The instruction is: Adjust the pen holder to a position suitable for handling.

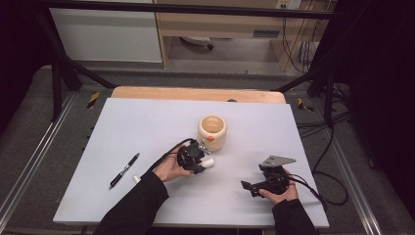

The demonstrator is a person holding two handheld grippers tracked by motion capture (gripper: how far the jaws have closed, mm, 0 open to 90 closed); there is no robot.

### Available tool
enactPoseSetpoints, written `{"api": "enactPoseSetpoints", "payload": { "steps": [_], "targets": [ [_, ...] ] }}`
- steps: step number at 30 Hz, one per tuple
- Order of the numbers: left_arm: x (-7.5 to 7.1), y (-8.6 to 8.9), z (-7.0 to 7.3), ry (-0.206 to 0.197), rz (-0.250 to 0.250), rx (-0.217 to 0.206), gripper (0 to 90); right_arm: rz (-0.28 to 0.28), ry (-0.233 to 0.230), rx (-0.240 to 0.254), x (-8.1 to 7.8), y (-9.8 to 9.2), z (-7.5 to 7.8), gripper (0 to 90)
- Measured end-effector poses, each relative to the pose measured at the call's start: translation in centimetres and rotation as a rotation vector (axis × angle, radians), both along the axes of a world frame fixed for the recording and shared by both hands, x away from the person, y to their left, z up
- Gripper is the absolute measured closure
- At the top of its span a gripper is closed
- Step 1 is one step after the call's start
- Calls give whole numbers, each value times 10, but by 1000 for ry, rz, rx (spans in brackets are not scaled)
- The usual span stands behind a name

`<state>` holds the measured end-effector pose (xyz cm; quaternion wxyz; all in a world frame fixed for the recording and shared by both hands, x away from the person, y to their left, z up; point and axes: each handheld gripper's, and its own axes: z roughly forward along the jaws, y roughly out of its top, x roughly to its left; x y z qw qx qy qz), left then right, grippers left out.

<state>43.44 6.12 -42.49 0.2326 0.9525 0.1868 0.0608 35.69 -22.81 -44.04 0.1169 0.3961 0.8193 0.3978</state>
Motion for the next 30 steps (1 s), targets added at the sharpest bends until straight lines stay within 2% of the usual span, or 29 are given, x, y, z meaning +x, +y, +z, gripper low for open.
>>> {"api": "enactPoseSetpoints", "payload": {
  "steps": [6,11,15,21,30],
  "targets": [
    [-1,2,4,0,19,-5,692,0,0,0,0,0,0,16],
    [-3,4,8,-20,33,-21,692,-2,1,2,0,0,0,16],
    [-3,3,7,-11,34,-18,692,1,0,-1,0,0,0,16],
    [0,0,-2,13,50,3,691,2,1,-1,0,0,0,15],
    [0,2,0,31,60,10,691,4,4,1,0,0,0,15]
  ]
}}
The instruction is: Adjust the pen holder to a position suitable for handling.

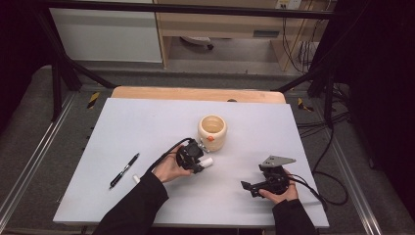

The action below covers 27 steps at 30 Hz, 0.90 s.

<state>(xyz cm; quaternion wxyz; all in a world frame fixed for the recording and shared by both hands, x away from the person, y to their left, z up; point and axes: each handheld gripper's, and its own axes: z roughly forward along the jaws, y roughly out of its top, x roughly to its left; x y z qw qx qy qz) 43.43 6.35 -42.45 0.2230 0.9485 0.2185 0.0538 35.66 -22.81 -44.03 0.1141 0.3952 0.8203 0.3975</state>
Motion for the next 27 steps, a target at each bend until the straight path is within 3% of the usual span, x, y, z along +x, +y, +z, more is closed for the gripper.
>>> {"api": "enactPoseSetpoints", "payload": {
  "steps": [14,27],
  "targets": [
    [-1,0,0,-5,-8,19,700,1,4,-1,0,0,0,14],
    [-5,8,13,-32,27,-29,700,2,0,-3,0,0,0,14]
  ]
}}
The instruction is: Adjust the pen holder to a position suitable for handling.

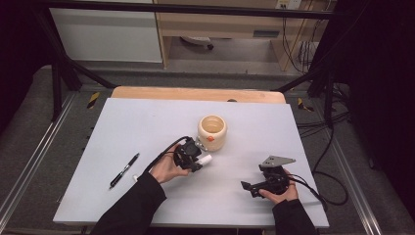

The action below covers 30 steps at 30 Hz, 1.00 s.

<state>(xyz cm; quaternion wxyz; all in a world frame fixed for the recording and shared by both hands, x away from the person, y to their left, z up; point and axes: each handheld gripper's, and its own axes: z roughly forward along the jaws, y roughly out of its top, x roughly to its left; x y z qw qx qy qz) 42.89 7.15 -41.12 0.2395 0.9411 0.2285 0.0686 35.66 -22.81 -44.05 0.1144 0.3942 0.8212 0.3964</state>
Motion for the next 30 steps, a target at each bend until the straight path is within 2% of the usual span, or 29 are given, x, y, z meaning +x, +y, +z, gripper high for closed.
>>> {"api": "enactPoseSetpoints", "payload": {
  "steps": [4,9,21,30],
  "targets": [
    [-3,5,5,-4,23,-32,700,-1,1,0,0,0,0,13],
    [-7,14,12,-24,73,-96,700,-4,1,0,0,-1,1,12],
    [-13,29,35,-110,172,-250,700,0,3,0,-1,-2,2,11],
    [-13,31,53,-182,249,-362,699,-3,11,13,-1,-5,3,11]
  ]
}}
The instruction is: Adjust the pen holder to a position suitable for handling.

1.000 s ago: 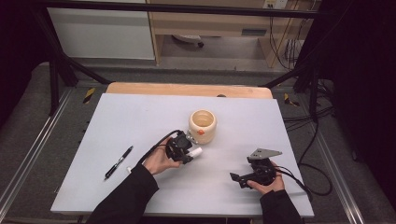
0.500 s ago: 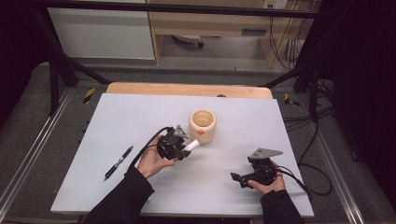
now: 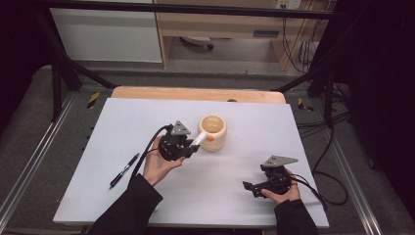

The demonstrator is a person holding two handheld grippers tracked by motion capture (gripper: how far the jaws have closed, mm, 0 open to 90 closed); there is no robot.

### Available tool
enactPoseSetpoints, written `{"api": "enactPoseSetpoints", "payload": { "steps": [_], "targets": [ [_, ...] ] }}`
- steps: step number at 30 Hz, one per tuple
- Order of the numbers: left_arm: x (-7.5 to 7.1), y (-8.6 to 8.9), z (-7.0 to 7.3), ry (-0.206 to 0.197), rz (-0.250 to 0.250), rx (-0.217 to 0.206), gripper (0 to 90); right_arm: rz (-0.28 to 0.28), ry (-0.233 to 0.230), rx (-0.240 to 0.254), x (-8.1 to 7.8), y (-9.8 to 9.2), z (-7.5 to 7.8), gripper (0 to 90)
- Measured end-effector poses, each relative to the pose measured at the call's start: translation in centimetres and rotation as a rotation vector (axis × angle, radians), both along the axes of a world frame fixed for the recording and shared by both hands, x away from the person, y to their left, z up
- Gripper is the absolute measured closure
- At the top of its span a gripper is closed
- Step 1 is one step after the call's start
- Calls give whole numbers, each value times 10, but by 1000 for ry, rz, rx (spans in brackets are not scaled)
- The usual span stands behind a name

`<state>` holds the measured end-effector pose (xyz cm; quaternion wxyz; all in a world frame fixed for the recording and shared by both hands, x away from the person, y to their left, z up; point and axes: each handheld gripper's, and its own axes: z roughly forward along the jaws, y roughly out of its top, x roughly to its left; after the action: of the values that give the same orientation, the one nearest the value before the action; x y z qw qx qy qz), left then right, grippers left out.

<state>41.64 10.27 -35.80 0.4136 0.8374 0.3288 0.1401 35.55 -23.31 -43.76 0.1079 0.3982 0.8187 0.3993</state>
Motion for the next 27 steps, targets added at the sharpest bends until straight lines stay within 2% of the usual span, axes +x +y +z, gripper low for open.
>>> {"api": "enactPoseSetpoints", "payload": {
  "steps": [8,14,27],
  "targets": [
    [4,-6,16,-46,40,-59,699,-11,9,17,0,-3,1,11],
    [9,-9,25,-73,59,-85,699,-6,4,10,0,-3,0,9],
    [24,-19,32,-112,103,-133,700,-3,5,15,0,-3,0,8]
  ]
}}
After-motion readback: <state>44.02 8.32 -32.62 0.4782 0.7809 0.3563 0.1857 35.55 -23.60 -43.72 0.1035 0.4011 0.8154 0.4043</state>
